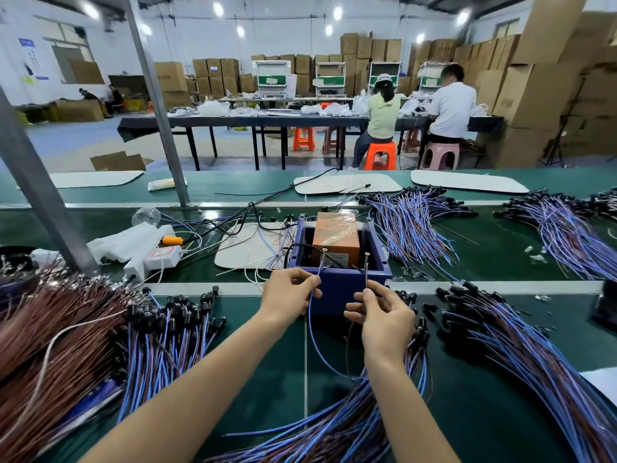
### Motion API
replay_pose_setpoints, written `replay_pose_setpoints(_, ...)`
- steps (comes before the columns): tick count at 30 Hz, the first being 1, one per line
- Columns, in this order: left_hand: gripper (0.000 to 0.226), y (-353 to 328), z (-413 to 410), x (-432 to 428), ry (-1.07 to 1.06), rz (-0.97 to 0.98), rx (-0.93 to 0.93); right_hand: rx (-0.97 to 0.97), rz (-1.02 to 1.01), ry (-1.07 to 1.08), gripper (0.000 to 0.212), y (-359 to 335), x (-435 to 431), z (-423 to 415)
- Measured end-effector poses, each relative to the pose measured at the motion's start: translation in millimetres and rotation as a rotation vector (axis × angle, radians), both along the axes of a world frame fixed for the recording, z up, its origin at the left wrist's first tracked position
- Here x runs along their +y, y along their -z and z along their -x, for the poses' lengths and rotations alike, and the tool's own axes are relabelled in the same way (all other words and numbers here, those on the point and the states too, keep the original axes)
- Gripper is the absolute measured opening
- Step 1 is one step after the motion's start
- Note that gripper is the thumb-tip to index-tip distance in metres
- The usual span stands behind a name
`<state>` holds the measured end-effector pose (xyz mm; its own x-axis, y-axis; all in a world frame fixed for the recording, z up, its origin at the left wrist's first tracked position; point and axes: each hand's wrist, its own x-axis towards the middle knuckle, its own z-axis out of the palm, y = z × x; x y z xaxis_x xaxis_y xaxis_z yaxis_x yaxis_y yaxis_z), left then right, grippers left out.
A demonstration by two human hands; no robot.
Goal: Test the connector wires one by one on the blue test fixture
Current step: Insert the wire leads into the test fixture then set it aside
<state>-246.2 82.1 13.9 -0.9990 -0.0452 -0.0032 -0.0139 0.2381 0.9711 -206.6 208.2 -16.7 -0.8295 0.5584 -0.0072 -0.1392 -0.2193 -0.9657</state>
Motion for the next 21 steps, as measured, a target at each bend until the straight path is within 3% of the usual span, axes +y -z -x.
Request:
replay_pose_setpoints(5, 0.013, -1.0, -1.9, -0.6, 0.028, 0.009, 0.007, 0.033, 0.022, -0.036, 0.023, -3.1, -1.3, -0.3)
replay_pose_setpoints(21, 0.011, -5.3, -9.1, 0.8, 0.061, -0.033, -0.003, 0.032, 0.003, -0.082, 0.018, -0.2, 1.1, -6.2)
